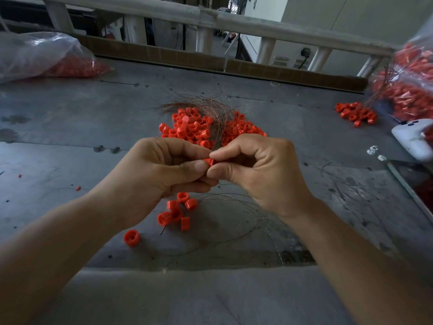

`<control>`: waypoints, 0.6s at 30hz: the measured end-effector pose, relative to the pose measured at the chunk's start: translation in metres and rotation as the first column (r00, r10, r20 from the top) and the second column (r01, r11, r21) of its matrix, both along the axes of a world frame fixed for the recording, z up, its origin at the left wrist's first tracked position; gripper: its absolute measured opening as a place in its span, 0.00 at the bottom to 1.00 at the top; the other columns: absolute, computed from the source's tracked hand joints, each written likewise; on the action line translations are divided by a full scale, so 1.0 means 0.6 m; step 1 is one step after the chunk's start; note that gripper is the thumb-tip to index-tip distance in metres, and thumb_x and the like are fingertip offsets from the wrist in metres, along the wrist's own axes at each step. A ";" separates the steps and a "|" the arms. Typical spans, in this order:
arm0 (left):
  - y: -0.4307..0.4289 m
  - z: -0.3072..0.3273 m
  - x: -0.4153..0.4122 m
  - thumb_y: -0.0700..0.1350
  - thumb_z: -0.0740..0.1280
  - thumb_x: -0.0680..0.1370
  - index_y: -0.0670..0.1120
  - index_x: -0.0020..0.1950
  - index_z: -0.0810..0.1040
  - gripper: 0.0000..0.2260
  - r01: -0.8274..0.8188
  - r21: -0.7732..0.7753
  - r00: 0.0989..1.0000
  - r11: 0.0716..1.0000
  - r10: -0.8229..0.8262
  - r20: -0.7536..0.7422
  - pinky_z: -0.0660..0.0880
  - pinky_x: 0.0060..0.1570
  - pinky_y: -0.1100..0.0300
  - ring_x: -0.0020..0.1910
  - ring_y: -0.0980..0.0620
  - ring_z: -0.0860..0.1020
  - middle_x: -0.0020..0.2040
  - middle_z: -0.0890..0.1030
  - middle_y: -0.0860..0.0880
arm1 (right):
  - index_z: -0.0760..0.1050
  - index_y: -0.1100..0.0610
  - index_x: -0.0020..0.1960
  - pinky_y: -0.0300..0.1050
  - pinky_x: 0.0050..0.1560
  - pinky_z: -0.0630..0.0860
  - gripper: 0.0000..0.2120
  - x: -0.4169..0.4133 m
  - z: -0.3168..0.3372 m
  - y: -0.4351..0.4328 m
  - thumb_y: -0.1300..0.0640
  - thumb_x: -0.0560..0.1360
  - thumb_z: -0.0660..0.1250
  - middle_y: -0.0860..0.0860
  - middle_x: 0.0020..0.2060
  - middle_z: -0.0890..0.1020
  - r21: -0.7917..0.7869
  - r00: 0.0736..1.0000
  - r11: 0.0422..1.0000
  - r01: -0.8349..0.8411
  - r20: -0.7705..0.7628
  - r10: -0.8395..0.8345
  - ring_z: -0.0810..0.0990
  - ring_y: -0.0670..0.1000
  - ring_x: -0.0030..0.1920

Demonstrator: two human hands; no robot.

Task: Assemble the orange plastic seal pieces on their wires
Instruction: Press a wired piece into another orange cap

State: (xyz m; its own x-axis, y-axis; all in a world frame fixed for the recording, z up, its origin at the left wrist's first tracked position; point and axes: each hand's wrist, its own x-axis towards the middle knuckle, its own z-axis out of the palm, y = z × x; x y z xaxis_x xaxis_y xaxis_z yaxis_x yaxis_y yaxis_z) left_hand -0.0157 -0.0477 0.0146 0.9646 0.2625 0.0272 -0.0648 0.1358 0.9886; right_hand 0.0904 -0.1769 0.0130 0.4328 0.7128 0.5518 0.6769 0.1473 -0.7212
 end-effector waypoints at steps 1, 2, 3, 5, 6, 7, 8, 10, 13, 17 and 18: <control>0.001 0.000 0.000 0.43 0.69 0.58 0.47 0.38 0.85 0.11 0.012 -0.001 1.000 1.000 -0.012 0.001 0.78 0.32 0.65 0.34 0.51 0.83 0.35 0.83 0.44 | 0.78 0.53 0.46 0.35 0.40 0.78 0.12 0.000 0.001 -0.001 0.61 0.63 0.73 0.44 0.35 0.79 -0.015 0.999 1.000 -0.023 -0.025 0.023 0.81 0.44 0.37; 0.002 0.000 -0.001 0.43 0.69 0.59 0.47 0.39 0.85 0.11 0.023 -0.005 1.000 1.000 -0.023 0.000 0.78 0.32 0.65 0.34 0.51 0.83 0.35 0.83 0.43 | 0.77 0.52 0.47 0.34 0.41 0.77 0.13 0.001 0.002 -0.002 0.60 0.63 0.73 0.43 0.36 0.79 -0.035 0.999 0.999 -0.036 -0.034 0.035 0.80 0.43 0.38; 0.002 0.000 -0.001 0.42 0.69 0.59 0.47 0.40 0.84 0.11 0.034 -0.010 0.999 0.999 -0.034 -0.003 0.78 0.32 0.65 0.34 0.50 0.83 0.35 0.83 0.43 | 0.76 0.51 0.49 0.33 0.42 0.76 0.15 0.003 0.003 -0.002 0.60 0.64 0.73 0.43 0.36 0.78 -0.061 0.999 0.997 -0.042 -0.031 0.040 0.79 0.43 0.39; 0.003 -0.001 -0.001 0.41 0.69 0.60 0.47 0.41 0.84 0.12 0.062 -0.016 0.998 0.998 -0.063 -0.005 0.78 0.32 0.64 0.34 0.50 0.83 0.36 0.83 0.42 | 0.75 0.53 0.55 0.32 0.43 0.74 0.19 0.006 0.005 -0.003 0.59 0.65 0.72 0.44 0.37 0.77 -0.139 0.999 0.989 -0.045 0.016 0.048 0.77 0.42 0.40; 0.004 -0.002 -0.001 0.41 0.69 0.60 0.47 0.42 0.84 0.12 0.074 -0.018 0.997 0.997 -0.075 -0.007 0.78 0.32 0.64 0.35 0.50 0.83 0.36 0.83 0.42 | 0.75 0.54 0.57 0.31 0.43 0.73 0.20 0.007 0.006 -0.003 0.58 0.66 0.71 0.46 0.38 0.76 -0.186 0.997 0.981 -0.046 0.056 0.057 0.76 0.42 0.40; 0.005 -0.002 -0.001 0.42 0.69 0.59 0.47 0.43 0.84 0.13 0.082 -0.021 0.997 0.996 -0.082 -0.011 0.78 0.32 0.64 0.35 0.49 0.83 0.36 0.83 0.42 | 0.76 0.56 0.57 0.31 0.42 0.71 0.18 0.007 0.007 -0.002 0.58 0.67 0.70 0.47 0.38 0.76 -0.229 0.993 0.972 -0.048 0.094 0.071 0.75 0.42 0.40; 0.005 -0.003 -0.002 0.42 0.70 0.59 0.46 0.44 0.84 0.14 0.087 -0.028 0.996 0.996 -0.088 -0.016 0.78 0.32 0.64 0.35 0.49 0.83 0.36 0.83 0.41 | 0.78 0.57 0.55 0.30 0.42 0.70 0.16 0.008 0.009 -0.003 0.57 0.67 0.70 0.47 0.38 0.75 -0.262 0.989 0.964 -0.052 0.119 0.086 0.74 0.42 0.40; 0.006 -0.006 -0.003 0.41 0.70 0.59 0.46 0.48 0.81 0.17 0.098 -0.039 0.995 0.994 -0.099 -0.021 0.78 0.32 0.63 0.34 0.48 0.83 0.36 0.83 0.41 | 0.81 0.58 0.50 0.30 0.41 0.69 0.12 0.007 0.013 -0.005 0.57 0.68 0.70 0.47 0.38 0.74 -0.294 0.986 0.954 -0.067 0.128 0.109 0.73 0.42 0.40; 0.006 -0.008 -0.002 0.43 0.70 0.61 0.45 0.52 0.78 0.19 0.106 -0.053 0.994 0.993 -0.107 -0.009 0.78 0.31 0.63 0.34 0.48 0.83 0.35 0.83 0.41 | 0.81 0.59 0.47 0.30 0.42 0.69 0.09 0.005 0.016 -0.006 0.57 0.68 0.70 0.46 0.38 0.74 -0.297 0.983 0.953 -0.069 0.143 0.115 0.73 0.40 0.39; -0.002 -0.005 -0.008 0.53 0.76 0.59 0.51 0.56 0.76 0.27 0.098 0.082 0.992 0.992 -0.104 0.071 0.79 0.36 0.62 0.39 0.46 0.83 0.40 0.84 0.41 | 0.80 0.60 0.46 0.29 0.42 0.68 0.08 0.003 0.013 -0.005 0.57 0.69 0.69 0.41 0.38 0.72 -0.251 0.977 0.968 -0.013 0.203 0.066 0.71 0.38 0.39; -0.005 -0.005 -0.010 0.54 0.76 0.58 0.54 0.57 0.74 0.29 0.065 0.177 0.993 0.982 -0.081 0.083 0.78 0.37 0.63 0.39 0.47 0.83 0.40 0.84 0.43 | 0.79 0.61 0.46 0.29 0.43 0.68 0.08 0.002 0.012 -0.005 0.58 0.70 0.68 0.42 0.38 0.72 -0.248 0.975 0.969 -0.007 0.215 0.062 0.72 0.38 0.39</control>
State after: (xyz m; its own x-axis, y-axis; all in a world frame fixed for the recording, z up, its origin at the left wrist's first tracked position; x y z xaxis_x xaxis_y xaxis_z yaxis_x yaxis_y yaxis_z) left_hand -0.0218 -0.0508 0.0113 0.9725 0.1755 0.1530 -0.1502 -0.0296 0.9882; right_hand 0.0913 -0.1796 0.0201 0.2930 0.8503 0.4373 0.8202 0.0115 -0.5720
